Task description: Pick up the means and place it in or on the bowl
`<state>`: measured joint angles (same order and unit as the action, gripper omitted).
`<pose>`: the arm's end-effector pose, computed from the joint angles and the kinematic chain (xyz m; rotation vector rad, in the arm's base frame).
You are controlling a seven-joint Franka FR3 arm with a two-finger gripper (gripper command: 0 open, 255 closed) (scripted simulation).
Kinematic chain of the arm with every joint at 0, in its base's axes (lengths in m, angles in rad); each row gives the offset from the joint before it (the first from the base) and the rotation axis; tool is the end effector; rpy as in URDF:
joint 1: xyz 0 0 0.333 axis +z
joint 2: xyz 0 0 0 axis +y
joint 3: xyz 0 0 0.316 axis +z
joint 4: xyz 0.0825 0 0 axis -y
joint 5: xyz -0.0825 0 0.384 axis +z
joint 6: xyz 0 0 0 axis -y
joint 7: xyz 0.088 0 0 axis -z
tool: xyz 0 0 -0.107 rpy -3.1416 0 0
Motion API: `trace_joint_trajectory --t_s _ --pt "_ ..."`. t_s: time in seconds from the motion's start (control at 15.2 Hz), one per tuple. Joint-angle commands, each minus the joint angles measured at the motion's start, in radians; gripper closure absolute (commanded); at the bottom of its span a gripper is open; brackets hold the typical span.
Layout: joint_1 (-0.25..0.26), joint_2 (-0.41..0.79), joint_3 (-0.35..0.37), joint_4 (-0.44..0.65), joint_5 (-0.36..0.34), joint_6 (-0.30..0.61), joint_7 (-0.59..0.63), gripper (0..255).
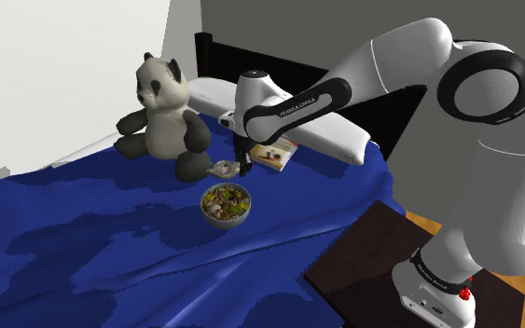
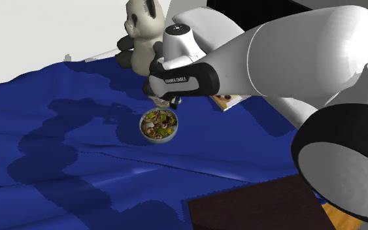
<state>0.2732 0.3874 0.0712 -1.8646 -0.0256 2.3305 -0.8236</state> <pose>0.6056 0.2136 0.3175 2.6000 1.7381 0.1238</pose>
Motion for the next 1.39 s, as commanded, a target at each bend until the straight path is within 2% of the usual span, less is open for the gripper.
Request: trace_joint_trajectory --t_s 0.0,0.2,0.86,1.32 --pt "0.029 -0.025 0.009 -0.047 -0.007 0.022 0.045 255" --pt "0.085 -0.049 0.028 -0.096 -0.023 0.047 0.131 255" --pt "0.091 0.039 0.020 -0.117 -0.037 0.155 0.140 255" --pt "0.091 0.045 0.020 -0.117 -0.038 0.161 0.141 255"
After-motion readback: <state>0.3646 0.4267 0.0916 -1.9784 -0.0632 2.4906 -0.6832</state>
